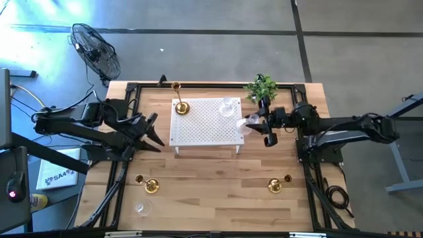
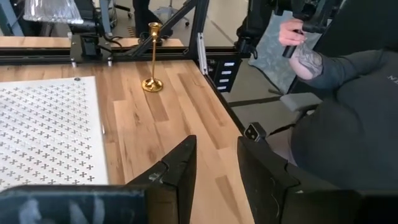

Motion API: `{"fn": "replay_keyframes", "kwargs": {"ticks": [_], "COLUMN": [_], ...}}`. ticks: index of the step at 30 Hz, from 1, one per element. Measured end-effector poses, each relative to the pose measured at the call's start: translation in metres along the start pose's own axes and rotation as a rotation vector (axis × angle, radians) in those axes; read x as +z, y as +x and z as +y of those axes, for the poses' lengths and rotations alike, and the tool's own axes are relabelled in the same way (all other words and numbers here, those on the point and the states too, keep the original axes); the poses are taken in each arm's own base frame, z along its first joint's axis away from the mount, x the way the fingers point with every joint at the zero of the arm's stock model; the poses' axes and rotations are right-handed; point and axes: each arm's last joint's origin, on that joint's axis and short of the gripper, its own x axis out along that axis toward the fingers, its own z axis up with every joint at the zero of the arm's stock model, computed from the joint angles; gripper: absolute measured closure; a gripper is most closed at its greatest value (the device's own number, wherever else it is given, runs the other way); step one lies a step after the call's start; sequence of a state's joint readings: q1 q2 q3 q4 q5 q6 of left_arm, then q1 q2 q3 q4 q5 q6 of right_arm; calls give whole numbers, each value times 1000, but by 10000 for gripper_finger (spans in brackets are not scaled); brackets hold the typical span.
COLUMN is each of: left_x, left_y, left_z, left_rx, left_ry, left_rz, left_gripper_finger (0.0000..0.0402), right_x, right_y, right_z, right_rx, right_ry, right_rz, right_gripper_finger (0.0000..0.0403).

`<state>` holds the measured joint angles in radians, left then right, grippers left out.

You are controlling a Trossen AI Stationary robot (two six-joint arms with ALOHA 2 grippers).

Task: Pick & Place candle stick holders
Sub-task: Put the top transparent glass candle holder on the shelf aligned with the other transparent glass candle holder

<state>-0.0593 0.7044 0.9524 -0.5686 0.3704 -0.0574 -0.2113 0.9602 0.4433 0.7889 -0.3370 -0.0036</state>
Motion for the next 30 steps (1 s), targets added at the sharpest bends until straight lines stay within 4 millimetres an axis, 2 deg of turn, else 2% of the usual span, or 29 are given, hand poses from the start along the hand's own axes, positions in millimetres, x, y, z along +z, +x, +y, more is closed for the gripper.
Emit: {"fn": "replay_keyframes", "kwargs": {"ticks": [6, 11, 20, 30], "left_x": [0, 0, 0, 0], "left_y": [0, 0, 0, 0], "left_z": [1, 1, 2, 2], "left_rx": [23, 46, 55, 55], "left_ry": [-1, -13, -54, -80], "left_rz": [-1, -3, -4, -3], "left_gripper_finger": [289, 289, 289, 289], "right_x": [-5, -1, -12, -30], "right_y": [5, 27, 63, 62], "right_z": [-17, -30, -47, -54], "right_rx": [17, 68, 98, 121], "right_ry": [27, 46, 70, 84], "right_rz": [29, 69, 250, 283], "right_gripper_finger": [287, 287, 287, 287]}}
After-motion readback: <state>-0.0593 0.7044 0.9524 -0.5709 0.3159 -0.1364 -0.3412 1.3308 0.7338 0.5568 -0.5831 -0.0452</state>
